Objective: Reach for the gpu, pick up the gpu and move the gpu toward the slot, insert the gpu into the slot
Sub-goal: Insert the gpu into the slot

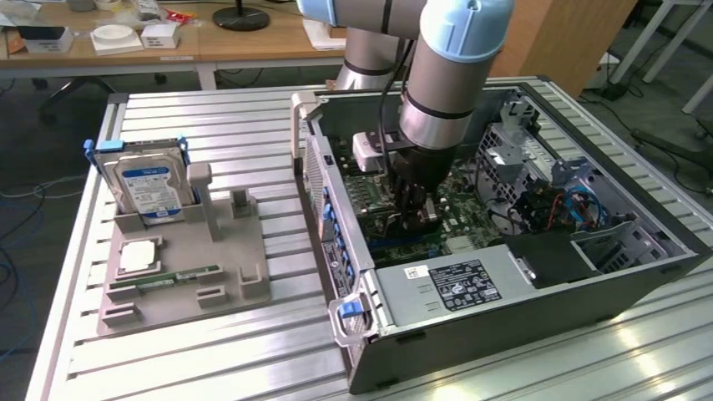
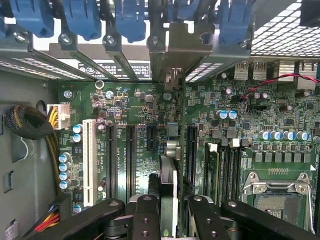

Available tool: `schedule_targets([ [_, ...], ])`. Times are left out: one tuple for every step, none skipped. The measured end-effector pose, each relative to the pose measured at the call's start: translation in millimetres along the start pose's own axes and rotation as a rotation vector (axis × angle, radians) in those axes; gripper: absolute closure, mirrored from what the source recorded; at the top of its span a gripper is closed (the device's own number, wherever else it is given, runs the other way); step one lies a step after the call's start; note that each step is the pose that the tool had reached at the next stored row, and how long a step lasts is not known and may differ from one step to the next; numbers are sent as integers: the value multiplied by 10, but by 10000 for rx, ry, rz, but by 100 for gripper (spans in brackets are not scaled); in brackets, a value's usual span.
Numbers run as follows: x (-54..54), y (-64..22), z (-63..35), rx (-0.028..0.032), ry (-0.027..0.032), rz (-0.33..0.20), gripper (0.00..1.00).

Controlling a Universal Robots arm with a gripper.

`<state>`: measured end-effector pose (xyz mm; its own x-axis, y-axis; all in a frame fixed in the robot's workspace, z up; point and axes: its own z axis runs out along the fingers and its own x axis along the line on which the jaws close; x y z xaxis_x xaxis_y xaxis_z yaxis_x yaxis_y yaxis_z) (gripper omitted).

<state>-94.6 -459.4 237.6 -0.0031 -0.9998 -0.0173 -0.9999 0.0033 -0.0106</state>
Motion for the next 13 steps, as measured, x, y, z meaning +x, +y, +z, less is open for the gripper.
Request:
schedule_targets([
  [0,0,0,0,0,0,73],
  [0,0,0,0,0,0,73],
  [0,0,0,0,0,1,73],
  [0,0,0,0,0,0,73],
  [0,0,1,0,0,0,73],
  [0,0,6,1,0,0,73],
  [0,0,16,2,3,0,73],
  [1,0,26,1,1,0,73],
  [1,0,30,-1,3,-1,73],
  [1,1,31,-2,3,-1,73],
  [1,1,31,-2,4,0,73],
  [1,1,31,-2,3,0,73],
  [1,1,32,0,1,0,73],
])
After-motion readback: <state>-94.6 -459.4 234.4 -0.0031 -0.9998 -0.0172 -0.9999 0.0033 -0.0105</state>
